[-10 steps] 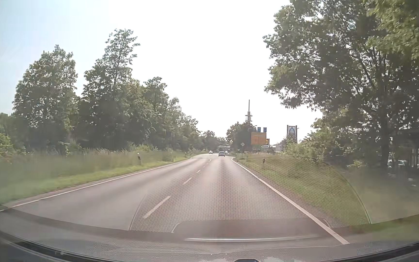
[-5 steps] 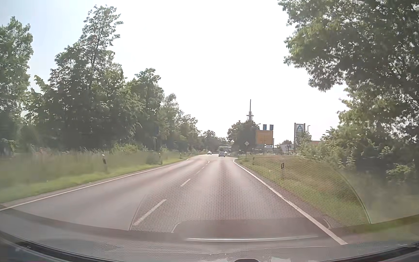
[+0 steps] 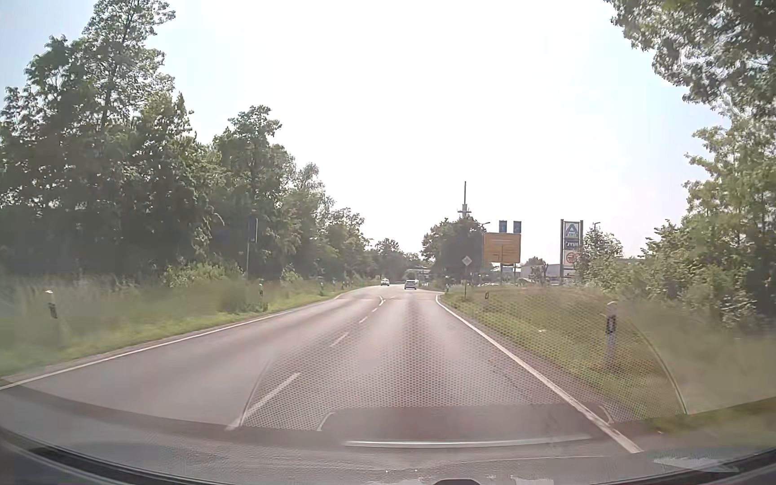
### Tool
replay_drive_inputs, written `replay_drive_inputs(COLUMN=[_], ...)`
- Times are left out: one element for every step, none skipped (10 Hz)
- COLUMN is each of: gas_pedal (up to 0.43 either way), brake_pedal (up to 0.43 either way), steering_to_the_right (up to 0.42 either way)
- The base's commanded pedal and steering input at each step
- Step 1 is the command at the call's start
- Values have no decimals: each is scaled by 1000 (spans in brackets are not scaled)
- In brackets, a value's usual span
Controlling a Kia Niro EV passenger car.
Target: Follow the waypoints while adhering to traffic rules and regulations
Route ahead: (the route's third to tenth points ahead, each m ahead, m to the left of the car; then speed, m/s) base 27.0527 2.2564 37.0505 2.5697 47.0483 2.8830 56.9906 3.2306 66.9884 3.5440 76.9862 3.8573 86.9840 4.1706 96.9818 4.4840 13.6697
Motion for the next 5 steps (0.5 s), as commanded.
replay_drive_inputs(gas_pedal=[150, 150, 150, 150, 150], brake_pedal=[0, 0, 0, 0, 0], steering_to_the_right=[0, 0, 0, 0, 0])
